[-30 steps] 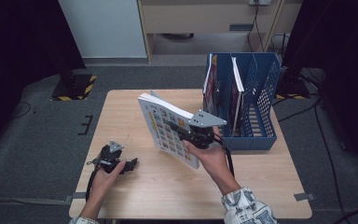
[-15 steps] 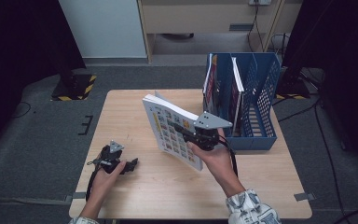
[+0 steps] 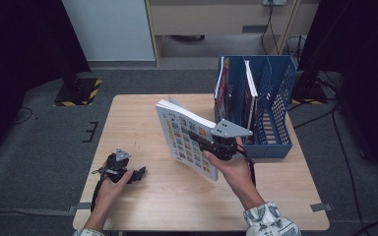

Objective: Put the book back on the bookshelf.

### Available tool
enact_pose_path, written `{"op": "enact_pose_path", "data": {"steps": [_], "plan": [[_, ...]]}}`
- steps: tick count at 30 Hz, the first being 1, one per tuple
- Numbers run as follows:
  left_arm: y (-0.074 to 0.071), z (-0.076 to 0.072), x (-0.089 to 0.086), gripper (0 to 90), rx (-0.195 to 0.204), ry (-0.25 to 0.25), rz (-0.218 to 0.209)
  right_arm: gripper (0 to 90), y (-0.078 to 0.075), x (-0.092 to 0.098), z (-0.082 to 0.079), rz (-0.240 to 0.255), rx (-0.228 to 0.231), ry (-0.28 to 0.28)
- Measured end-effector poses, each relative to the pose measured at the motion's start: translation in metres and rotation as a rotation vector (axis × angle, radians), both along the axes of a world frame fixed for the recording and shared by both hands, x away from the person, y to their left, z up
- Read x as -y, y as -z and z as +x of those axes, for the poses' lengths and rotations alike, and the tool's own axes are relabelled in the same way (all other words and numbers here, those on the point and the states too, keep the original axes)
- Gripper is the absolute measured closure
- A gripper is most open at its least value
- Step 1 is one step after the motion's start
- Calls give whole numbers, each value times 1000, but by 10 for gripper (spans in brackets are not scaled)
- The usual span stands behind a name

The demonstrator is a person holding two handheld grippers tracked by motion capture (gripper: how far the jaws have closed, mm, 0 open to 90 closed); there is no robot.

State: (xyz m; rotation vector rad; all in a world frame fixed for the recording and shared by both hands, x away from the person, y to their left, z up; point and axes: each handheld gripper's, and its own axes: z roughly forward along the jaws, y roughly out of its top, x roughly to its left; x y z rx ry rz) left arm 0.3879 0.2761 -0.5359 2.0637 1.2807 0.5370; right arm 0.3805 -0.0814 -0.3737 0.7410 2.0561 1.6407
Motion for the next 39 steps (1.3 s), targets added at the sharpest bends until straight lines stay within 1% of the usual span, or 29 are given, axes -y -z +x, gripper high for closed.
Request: {"op": "enact_pose_path", "data": {"steps": [16, 26, 39], "plan": [[0, 0, 1, 44, 3, 2, -1, 740, -3, 22, -8, 1, -1, 17], [0, 0, 1, 43, 4, 2, -2, 740, -4, 36, -13, -11, 2, 23], [0, 0, 1, 43, 4, 2, -2, 739, -5, 50, -21, -16, 5, 34]]}}
